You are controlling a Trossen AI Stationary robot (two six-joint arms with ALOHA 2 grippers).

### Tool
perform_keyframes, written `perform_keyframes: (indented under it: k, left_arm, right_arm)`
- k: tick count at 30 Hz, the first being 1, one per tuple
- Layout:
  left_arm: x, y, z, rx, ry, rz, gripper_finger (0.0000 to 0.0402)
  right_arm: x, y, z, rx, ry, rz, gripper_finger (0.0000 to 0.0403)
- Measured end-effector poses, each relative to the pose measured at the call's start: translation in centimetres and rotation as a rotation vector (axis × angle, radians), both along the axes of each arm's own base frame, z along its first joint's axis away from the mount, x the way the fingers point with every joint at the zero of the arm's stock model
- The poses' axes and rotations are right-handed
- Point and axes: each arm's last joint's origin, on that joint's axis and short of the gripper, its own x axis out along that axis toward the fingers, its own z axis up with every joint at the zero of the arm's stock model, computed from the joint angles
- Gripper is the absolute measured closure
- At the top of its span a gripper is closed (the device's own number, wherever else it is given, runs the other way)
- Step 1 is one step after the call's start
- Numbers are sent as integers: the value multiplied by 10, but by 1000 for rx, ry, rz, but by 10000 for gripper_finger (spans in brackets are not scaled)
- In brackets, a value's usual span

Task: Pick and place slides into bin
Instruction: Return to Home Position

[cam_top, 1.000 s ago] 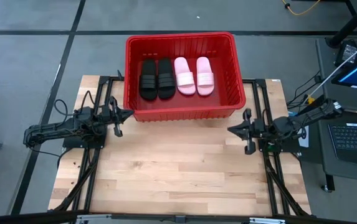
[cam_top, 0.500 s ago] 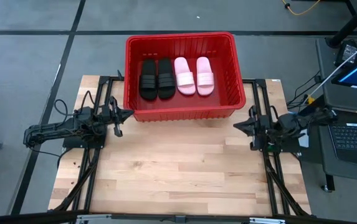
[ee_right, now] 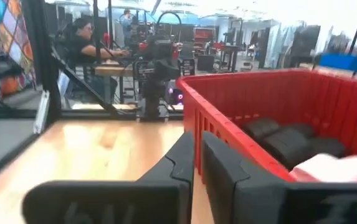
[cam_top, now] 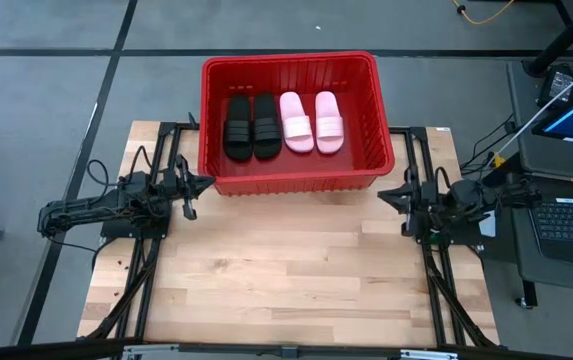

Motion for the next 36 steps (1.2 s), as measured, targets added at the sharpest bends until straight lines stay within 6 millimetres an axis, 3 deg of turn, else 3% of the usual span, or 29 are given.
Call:
perform_keyframes:
  k: [5, 18, 23, 31, 36]
  left_arm:
    - [0, 0, 0, 0, 0, 0, 397]
    - [0, 0, 0, 0, 0, 0, 396]
    - [0, 0, 0, 0, 0, 0, 393]
    - [0, 0, 0, 0, 0, 1, 397]
    - [0, 0, 0, 0, 0, 0, 393]
  right_arm:
    - [0, 0, 4, -154, -18, -14, 364]
    - [-5, -1, 6, -135, -56, -1, 369]
    - [-6, -1, -6, -131, -71, 224, 369]
    - [10, -5, -45, 58, -132, 191, 370]
    - [10, -5, -44, 66, -146, 190, 370]
